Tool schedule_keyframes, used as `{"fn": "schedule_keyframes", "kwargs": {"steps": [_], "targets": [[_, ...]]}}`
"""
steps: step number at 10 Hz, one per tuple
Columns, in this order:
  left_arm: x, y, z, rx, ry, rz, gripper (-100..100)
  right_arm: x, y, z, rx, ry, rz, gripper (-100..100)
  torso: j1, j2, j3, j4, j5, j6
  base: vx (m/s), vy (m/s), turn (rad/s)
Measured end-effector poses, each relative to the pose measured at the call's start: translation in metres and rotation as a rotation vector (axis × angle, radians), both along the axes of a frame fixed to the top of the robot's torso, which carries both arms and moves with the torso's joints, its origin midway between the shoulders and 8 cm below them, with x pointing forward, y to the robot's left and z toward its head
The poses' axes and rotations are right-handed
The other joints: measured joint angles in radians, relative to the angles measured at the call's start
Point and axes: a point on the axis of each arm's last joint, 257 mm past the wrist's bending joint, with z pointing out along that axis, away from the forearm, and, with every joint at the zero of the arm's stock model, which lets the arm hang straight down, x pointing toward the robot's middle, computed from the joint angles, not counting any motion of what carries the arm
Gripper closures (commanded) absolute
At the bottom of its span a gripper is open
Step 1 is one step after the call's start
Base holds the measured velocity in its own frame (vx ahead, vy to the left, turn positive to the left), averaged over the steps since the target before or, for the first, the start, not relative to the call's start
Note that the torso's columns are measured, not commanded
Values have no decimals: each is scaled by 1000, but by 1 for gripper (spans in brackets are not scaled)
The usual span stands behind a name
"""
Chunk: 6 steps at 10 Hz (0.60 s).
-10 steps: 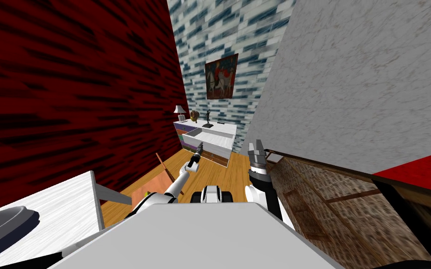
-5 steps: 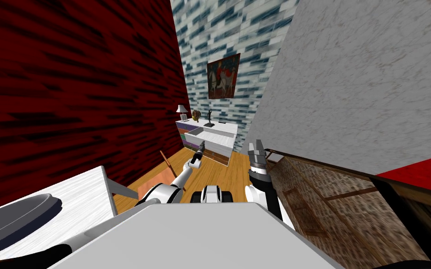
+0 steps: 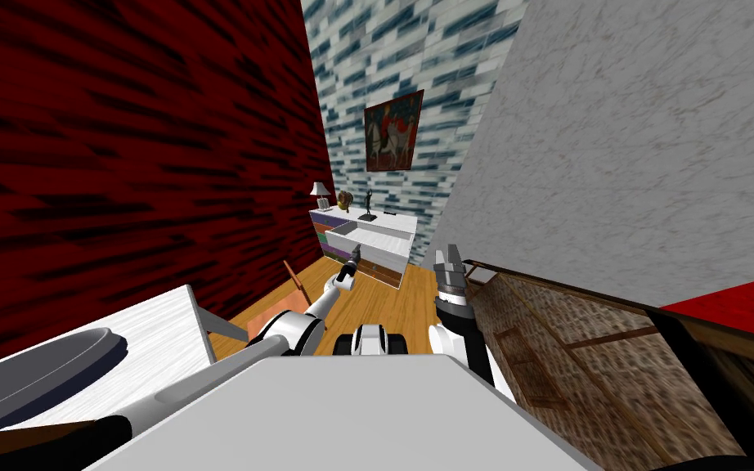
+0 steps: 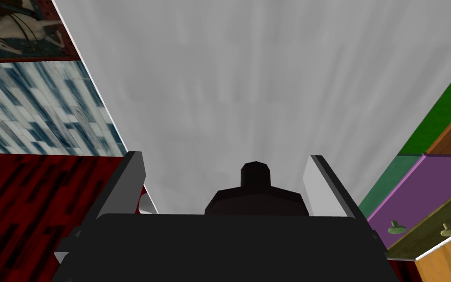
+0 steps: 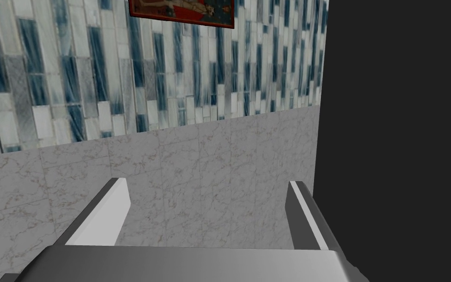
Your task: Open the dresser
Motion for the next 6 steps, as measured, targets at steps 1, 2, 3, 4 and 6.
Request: {"fn": "schedule_keyframes", "kwargs": {"steps": [1,2,3,4,6], "targets": [[3,-3,2,1,1,-2,-100,0,0,0,0,0,0,0,1,2,1,1,0,1,-43,22,4],[7,-6,1,4,8,-7,-100,0,0,0,0,0,0,0,0,0,0,2,0,1,-21,17,2],[9,-9,3,7,12,-11,-100,0,0,0,0,0,0,0,-2,0,0,4,-1,2,-2,10,0],[10,-12,5,9,14,-13,-100,0,0,0,0,0,0,0,-3,1,1,4,-1,2,10,8,6],[9,-9,-2,12,28,-9,0,0,0,0,0,0,0,0,1,-2,-1,0,0,-1,3,3,5]]}}
